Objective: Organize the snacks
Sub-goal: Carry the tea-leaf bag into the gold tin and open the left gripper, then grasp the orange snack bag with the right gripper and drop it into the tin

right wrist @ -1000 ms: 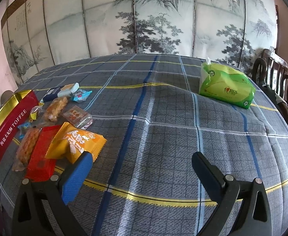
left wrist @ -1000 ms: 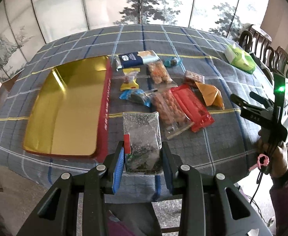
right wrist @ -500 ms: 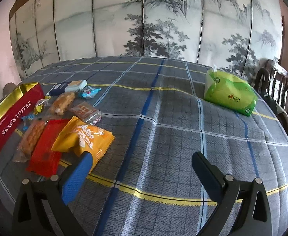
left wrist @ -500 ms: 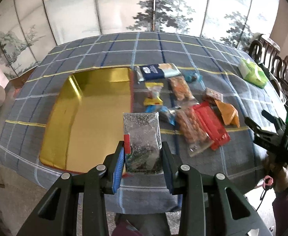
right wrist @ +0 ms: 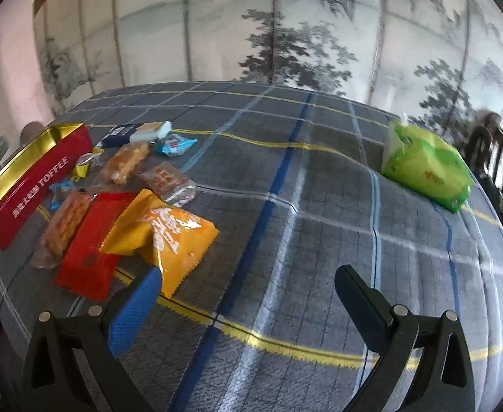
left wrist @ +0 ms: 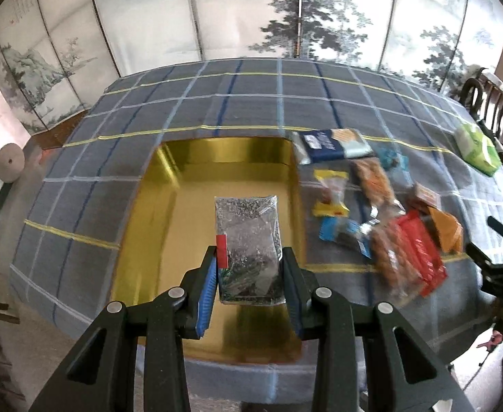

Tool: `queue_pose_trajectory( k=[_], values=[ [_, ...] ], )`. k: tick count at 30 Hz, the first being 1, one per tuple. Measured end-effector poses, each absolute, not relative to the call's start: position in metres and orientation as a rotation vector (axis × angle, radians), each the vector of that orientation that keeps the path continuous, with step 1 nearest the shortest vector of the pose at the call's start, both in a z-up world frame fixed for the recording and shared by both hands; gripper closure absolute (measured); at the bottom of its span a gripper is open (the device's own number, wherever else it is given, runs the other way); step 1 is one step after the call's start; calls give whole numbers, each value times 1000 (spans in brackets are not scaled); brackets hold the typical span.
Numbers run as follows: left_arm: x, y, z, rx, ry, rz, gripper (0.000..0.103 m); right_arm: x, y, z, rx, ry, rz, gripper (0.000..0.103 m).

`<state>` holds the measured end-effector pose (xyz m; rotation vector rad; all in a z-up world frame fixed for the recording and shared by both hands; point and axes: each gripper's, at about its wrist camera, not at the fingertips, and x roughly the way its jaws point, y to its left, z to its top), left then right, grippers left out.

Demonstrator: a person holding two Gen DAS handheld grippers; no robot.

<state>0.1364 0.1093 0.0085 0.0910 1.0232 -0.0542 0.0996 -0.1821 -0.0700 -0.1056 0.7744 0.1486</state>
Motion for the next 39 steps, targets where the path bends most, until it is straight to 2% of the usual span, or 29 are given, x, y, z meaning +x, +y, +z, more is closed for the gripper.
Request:
queue_pose_trajectory(
  k=[6, 14, 25, 28, 29, 32, 37, 39],
  values=[
    [176, 133, -9, 88, 1076, -41, 71, 110, -163, -56, -275, 755, 273, 0],
    [223, 153, -43, 71, 1164, -27, 71, 138, -132, -59, -509, 825, 474, 0],
    [251, 152, -62, 124, 1169, -38, 70, 170, -124, -75, -539, 976, 648, 2],
    [253, 154, -59, 114, 1156, -31, 60, 169, -119, -73, -560, 978, 674, 3],
    [253, 154, -57, 108, 1153, -27, 53, 171, -118, -75, -570, 984, 672, 3],
    [244, 154, -47, 88, 1108, -21, 51, 178, -117, -79, -535, 1023, 696, 15],
    [214, 150, -26, 53, 1051, -33, 50, 186, -115, -85, -477, 1052, 716, 18],
    [196, 147, -16, 37, 1030, -44, 50, 187, -118, -85, -461, 1052, 708, 26]
  ],
)
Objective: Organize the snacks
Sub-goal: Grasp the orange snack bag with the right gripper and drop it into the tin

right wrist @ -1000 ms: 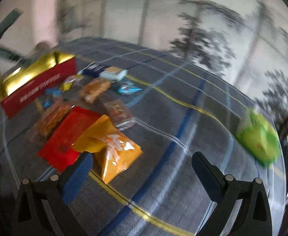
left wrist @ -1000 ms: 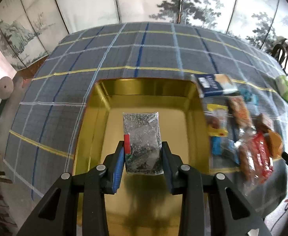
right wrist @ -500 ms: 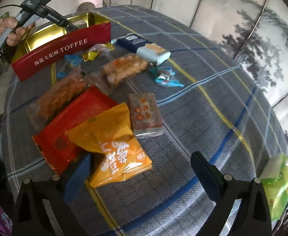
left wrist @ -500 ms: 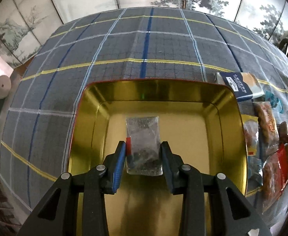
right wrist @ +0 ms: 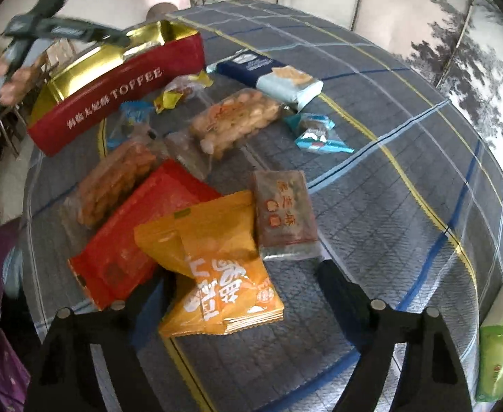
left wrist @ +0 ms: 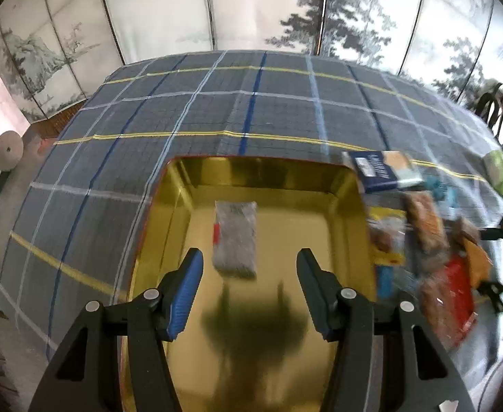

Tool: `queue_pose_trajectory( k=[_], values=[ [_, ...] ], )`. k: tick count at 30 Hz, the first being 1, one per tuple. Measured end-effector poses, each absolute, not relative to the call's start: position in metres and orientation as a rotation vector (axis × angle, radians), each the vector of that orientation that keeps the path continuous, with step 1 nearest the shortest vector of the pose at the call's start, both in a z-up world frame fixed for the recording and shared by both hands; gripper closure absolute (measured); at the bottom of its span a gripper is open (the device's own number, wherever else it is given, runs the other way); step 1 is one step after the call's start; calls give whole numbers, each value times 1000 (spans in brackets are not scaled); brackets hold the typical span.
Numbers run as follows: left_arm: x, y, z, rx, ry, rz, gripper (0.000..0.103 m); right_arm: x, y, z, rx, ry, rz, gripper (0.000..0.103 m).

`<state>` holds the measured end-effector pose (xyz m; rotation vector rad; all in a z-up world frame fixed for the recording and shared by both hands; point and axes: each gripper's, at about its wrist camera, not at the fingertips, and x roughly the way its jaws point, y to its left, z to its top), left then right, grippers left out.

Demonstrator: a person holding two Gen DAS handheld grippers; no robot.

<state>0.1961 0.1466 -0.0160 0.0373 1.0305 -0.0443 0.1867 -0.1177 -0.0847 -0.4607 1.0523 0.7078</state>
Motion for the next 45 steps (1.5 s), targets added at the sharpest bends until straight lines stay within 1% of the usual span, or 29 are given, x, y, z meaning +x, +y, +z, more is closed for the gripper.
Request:
queue_pose_trajectory(
  k=[1, 2, 3, 6, 7, 8, 9, 13, 18, 23, 25, 27, 28, 33, 37, 40, 45],
  values=[
    [189, 145, -12, 38, 1021, -49, 50, 187, -119, -83, -457, 1050, 700, 32],
    [180, 141, -8, 46, 1010, -50, 48, 187, -121, -82, -447, 1047, 680, 46],
    [171, 139, -5, 52, 1003, -45, 46, 189, -122, -81, -431, 1057, 675, 46],
    [149, 135, 0, 17, 999, -72, 45, 185, -123, -80, -415, 1054, 653, 47],
    [142, 134, 2, 5, 1000, -78, 45, 183, -123, -80, -407, 1049, 635, 50],
    [133, 133, 3, -7, 1000, -84, 45, 183, -124, -79, -391, 1049, 621, 56],
    [125, 132, 5, -16, 1000, -88, 45, 180, -126, -77, -370, 1043, 598, 58],
    [95, 131, 11, 12, 968, -60, 44, 163, -135, -62, -288, 1002, 562, 59],
    [78, 150, 9, -73, 983, -33, 44, 143, -135, -33, -173, 930, 553, 59],
    [61, 166, 6, -107, 972, 30, 44, 143, -92, 4, -107, 843, 638, 59],
    [55, 171, 5, -112, 974, 45, 41, 149, -71, 12, -94, 820, 671, 59],
    [49, 175, 4, -105, 972, 60, 35, 159, -46, 19, -80, 807, 701, 59],
    [48, 177, 4, -99, 969, 66, 34, 165, -34, 20, -79, 803, 712, 59],
    [42, 184, 7, -51, 944, 98, 29, 192, 32, 14, -67, 822, 756, 59],
    [41, 187, 8, -36, 933, 87, 25, 217, 78, -5, -117, 874, 733, 59],
    [42, 191, 7, -34, 928, 77, 24, 234, 107, -24, -179, 932, 700, 59],
    [44, 197, 5, -24, 924, 72, 24, 248, 135, -46, -242, 978, 668, 59]
  ],
)
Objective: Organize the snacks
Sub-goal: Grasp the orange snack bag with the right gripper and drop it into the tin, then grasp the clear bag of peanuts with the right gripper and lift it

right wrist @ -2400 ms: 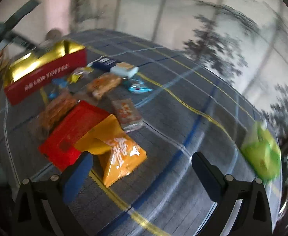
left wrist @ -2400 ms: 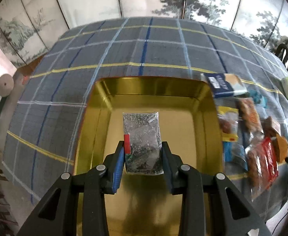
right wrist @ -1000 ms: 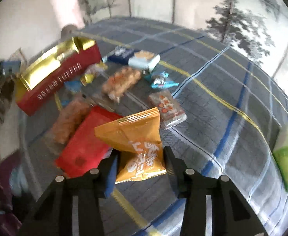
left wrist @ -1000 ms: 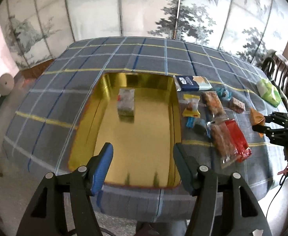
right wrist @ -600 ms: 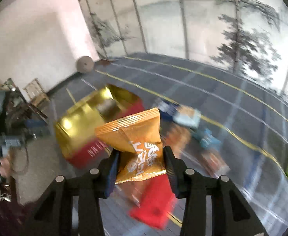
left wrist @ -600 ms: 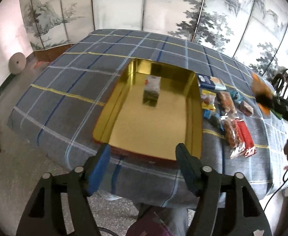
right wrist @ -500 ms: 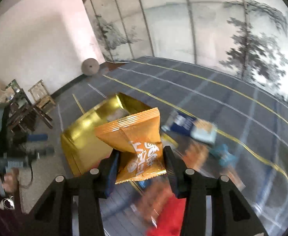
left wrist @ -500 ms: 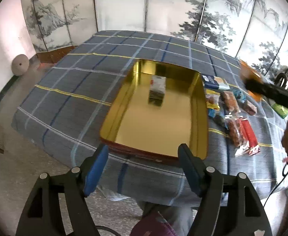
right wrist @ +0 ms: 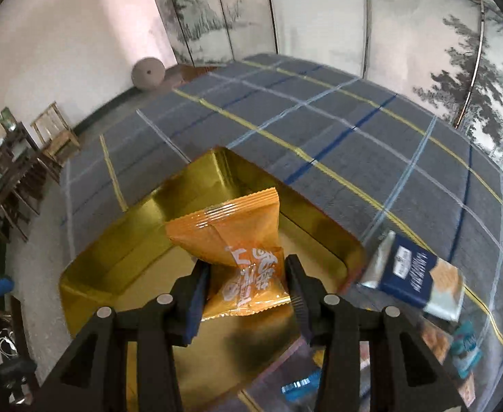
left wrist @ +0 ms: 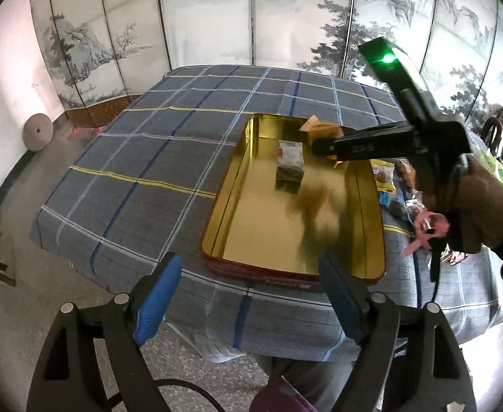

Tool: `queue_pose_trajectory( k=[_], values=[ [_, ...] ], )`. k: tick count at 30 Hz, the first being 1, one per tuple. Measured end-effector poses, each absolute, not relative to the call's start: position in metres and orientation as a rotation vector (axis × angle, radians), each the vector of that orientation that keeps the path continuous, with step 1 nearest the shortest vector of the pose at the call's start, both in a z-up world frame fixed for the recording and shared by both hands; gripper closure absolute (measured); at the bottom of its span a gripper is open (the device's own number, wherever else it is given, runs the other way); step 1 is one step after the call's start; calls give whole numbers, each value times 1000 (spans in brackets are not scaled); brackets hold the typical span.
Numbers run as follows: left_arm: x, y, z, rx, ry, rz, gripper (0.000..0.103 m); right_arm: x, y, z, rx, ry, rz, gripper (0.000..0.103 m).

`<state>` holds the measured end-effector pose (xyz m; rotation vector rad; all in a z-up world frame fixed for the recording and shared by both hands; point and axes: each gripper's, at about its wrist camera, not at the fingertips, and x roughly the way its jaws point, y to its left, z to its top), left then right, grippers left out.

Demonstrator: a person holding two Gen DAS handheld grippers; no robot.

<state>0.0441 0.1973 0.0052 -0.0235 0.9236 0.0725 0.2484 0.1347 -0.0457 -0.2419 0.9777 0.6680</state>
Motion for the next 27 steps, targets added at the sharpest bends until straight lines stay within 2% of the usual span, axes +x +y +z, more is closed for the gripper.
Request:
queue_pose_trajectory(
  k=[13, 16, 17, 20, 27],
  values=[
    [45, 212, -5, -47, 947, 72, 24, 268, 165, -67, -234, 1053, 661, 59],
    [42, 211, -4, -45, 946, 75, 24, 266, 165, -64, -209, 1049, 685, 55],
    [42, 211, -4, -44, 948, 73, 24, 264, 162, -60, -202, 1032, 685, 50],
    [42, 209, -3, -42, 956, 73, 23, 255, 138, -39, -128, 971, 686, 44],
    [37, 201, 4, -27, 925, 55, 20, 194, 20, -7, -23, 900, 669, 43]
  ],
)
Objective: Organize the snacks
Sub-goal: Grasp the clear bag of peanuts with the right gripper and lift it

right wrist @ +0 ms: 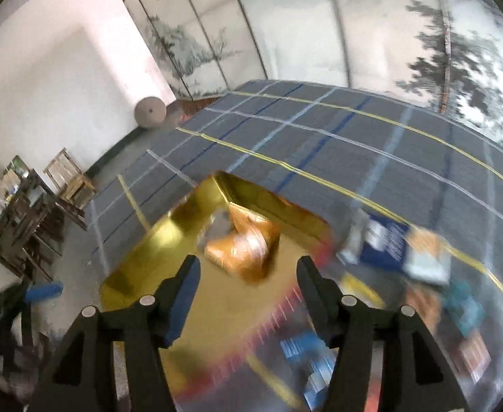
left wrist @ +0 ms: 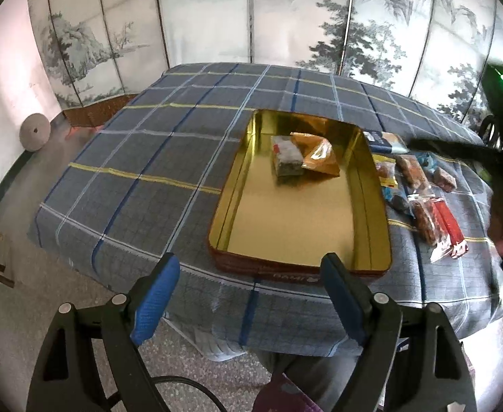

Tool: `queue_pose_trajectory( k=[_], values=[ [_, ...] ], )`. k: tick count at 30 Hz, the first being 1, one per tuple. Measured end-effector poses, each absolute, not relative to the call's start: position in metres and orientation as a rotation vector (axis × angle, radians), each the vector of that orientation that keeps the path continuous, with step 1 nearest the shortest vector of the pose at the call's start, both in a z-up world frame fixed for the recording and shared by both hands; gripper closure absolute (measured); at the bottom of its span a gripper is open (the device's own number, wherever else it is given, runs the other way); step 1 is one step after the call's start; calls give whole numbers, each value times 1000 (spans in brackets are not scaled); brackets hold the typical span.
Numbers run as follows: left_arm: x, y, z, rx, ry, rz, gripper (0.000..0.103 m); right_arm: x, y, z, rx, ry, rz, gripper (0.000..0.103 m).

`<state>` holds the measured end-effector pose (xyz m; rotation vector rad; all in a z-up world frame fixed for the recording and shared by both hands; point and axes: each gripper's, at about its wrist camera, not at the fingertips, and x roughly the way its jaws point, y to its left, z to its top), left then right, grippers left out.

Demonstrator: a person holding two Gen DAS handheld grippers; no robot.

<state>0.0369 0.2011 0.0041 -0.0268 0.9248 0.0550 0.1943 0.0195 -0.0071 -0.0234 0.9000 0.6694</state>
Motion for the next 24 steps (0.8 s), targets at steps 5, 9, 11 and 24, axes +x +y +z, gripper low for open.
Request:
queue_pose_trajectory(
  k=[5, 9, 11, 24],
  values=[
    [37, 185, 2, -19, 939, 9, 20, 133, -49, -29, -158, 951, 547, 43],
    [35, 166, 2, 5, 951, -24, 20, 111, -76, -46, -124, 977, 506, 43],
    [34, 159, 2, 19, 955, -33, 19, 113, -79, -48, -94, 976, 504, 43],
    [35, 152, 1, 37, 977, -24, 18, 133, -30, -84, -228, 991, 437, 43]
  ],
)
